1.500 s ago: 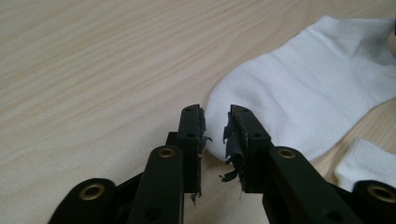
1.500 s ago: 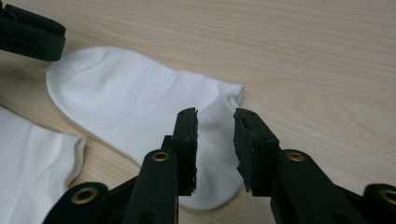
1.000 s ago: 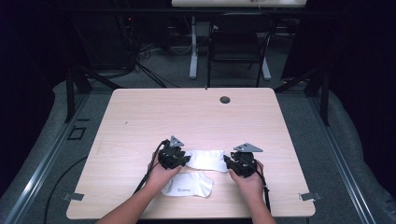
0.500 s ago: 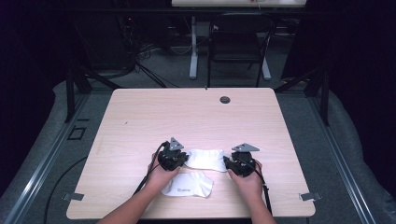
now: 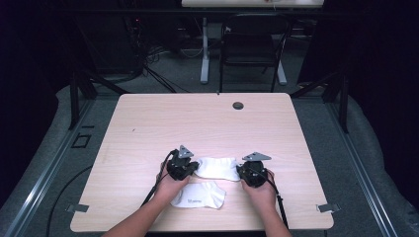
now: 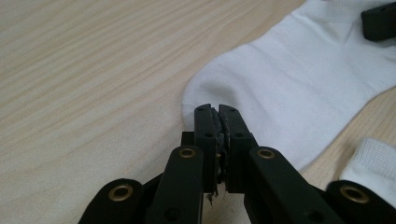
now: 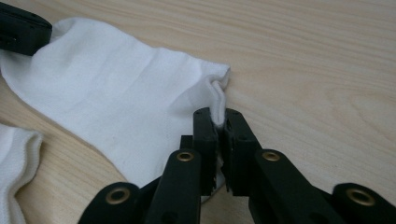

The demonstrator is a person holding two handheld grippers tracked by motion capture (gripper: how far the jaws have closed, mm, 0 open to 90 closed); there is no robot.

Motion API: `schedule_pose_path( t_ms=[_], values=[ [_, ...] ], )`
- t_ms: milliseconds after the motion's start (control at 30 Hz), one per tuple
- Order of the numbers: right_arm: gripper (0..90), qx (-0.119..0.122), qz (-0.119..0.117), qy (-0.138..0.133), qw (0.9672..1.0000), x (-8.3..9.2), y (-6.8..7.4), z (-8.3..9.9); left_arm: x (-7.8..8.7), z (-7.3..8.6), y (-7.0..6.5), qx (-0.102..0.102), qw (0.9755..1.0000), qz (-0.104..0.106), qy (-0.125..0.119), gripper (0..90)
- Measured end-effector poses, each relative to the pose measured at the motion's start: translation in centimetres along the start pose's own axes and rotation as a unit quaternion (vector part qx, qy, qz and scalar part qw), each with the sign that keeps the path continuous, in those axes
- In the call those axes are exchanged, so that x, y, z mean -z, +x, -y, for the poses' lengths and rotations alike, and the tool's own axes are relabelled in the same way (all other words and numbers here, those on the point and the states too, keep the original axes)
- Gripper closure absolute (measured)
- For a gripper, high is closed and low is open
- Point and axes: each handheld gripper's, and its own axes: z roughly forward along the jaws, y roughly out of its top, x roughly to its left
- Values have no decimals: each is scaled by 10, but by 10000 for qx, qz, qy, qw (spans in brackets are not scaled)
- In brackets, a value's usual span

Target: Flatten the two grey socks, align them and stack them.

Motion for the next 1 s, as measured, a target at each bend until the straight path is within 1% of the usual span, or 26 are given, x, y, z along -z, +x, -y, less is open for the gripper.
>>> schedule_pose_path(
  t_ms=[33, 167, 200, 267, 300, 333, 467, 500, 533, 567, 633, 733, 833, 867, 967, 1000],
  values=[
    [857, 21, -16, 11, 10000, 1, -1, 0, 0, 0, 0, 14, 10000, 8, 9, 872],
    [862, -142, -142, -43, 9998, 3, -4, -1, 1, -1, 1, 16, 10000, 16, 35, 874],
    [863, -170, -164, -33, 9997, 4, -5, -2, 1, -1, 0, 50, 10000, 31, 30, 874],
    [863, -285, -249, -81, 9993, 6, -6, -2, 3, -1, 1, 27, 10000, 34, 19, 875],
    [863, -307, -259, -93, 9991, 7, -6, -3, 5, -2, 1, 16, 10000, 33, 4, 875],
    [863, -312, -281, -94, 9991, 8, -6, -3, 7, -2, 1, 62, 10000, 61, -28, 875],
    [864, -448, -401, -158, 9981, 14, -6, -6, 17, -5, 2, 17, 9999, 87, -128, 876],
    [864, -421, -454, -181, 9979, 18, -4, -9, 19, -6, 2, 11, 9998, 82, -153, 875],
    [864, -421, -454, -181, 9979, 18, -4, -9, 22, -6, 2, 13, 9998, 80, -176, 875],
    [863, -405, -513, -217, 9976, 21, 0, -13, 24, -6, 3, 16, 9998, 80, -197, 875],
    [864, -385, -522, -239, 9976, 23, 2, -14, 30, -6, 3, -14, 9997, 92, -212, 875],
    [864, -355, -608, -233, 9972, 27, 7, -17, 38, -5, 4, -38, 9996, 94, -261, 875],
    [864, -282, -625, -187, 9975, 29, 12, -19, 44, -4, 5, -45, 9995, 89, -309, 875],
    [863, -259, -637, -175, 9975, 30, 14, -20, 46, -3, 5, -71, 9995, 113, -273, 875],
    [863, -221, -698, -169, 9972, 33, 19, -22, 54, -1, 5, -76, 9994, 129, -323, 875],
    [863, -173, -703, -133, 9973, 34, 20, -23, 56, 0, 6, -58, 9993, 146, -332, 874]
  ],
)
